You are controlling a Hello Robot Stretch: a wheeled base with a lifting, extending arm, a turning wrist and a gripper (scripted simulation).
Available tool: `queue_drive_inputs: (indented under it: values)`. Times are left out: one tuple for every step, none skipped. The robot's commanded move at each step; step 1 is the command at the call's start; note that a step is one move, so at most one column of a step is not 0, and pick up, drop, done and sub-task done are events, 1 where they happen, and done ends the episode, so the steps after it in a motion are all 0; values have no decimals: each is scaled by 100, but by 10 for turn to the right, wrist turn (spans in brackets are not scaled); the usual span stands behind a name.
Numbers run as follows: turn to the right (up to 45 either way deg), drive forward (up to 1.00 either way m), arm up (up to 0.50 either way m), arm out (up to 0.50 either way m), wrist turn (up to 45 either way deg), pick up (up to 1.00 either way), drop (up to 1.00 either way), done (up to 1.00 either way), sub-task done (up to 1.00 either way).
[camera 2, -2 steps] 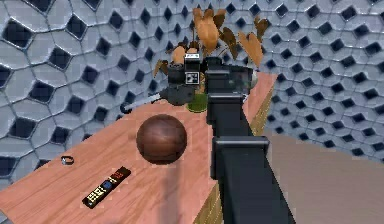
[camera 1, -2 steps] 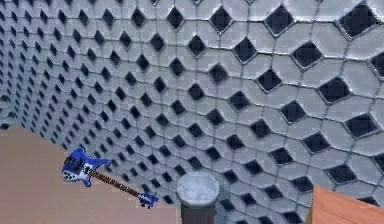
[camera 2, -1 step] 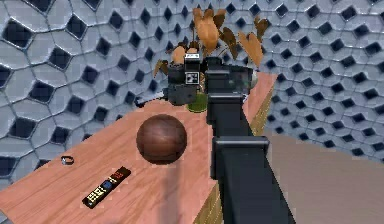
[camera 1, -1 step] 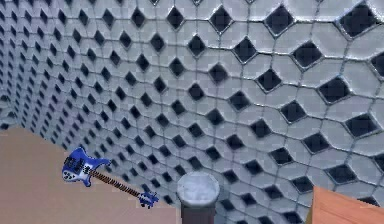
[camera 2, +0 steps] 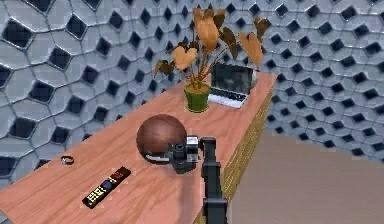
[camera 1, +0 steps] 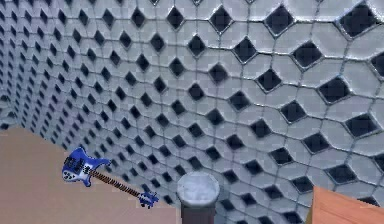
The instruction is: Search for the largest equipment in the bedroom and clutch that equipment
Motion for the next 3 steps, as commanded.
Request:
queue_drive_inputs:
  values:
    - [0,0,0,0,0,100,0,0,0]
    - [0,0,10,0,0,0,0,0,0]
    - [0,0,0,0,0,0,0,100,0]
